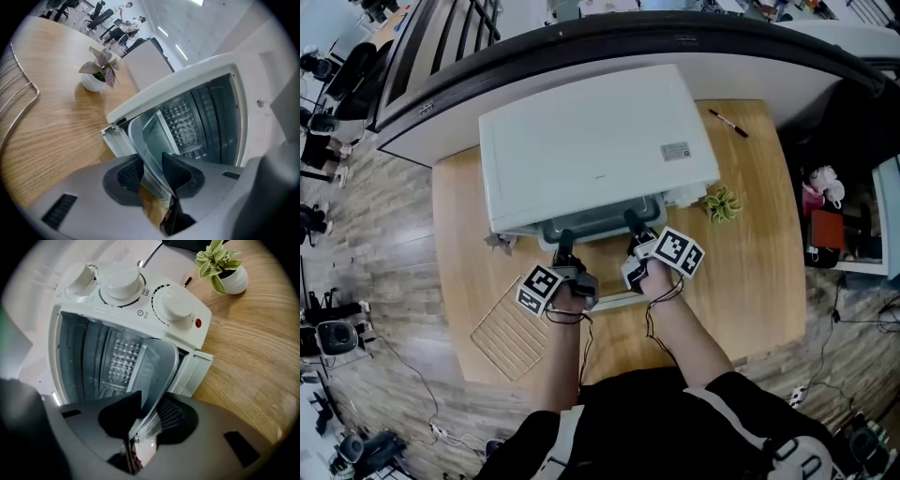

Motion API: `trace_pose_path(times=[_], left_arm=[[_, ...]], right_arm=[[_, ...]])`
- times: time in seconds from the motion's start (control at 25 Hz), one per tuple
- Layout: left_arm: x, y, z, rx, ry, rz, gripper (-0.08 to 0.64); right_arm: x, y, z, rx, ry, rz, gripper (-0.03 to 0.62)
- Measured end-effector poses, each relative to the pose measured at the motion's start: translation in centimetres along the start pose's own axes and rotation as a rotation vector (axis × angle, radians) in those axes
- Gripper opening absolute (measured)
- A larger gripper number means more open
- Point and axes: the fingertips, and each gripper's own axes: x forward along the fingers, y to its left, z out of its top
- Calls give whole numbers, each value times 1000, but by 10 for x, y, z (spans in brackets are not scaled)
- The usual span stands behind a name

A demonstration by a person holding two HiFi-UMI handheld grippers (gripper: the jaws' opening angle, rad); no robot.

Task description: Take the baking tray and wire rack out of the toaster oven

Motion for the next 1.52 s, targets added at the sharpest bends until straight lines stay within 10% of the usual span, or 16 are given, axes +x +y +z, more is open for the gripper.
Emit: trace_pose_path(times=[1.52], left_arm=[[-101,9,-52,37,145,24,135]], right_arm=[[-100,-3,-56,4,9,-13,104]])
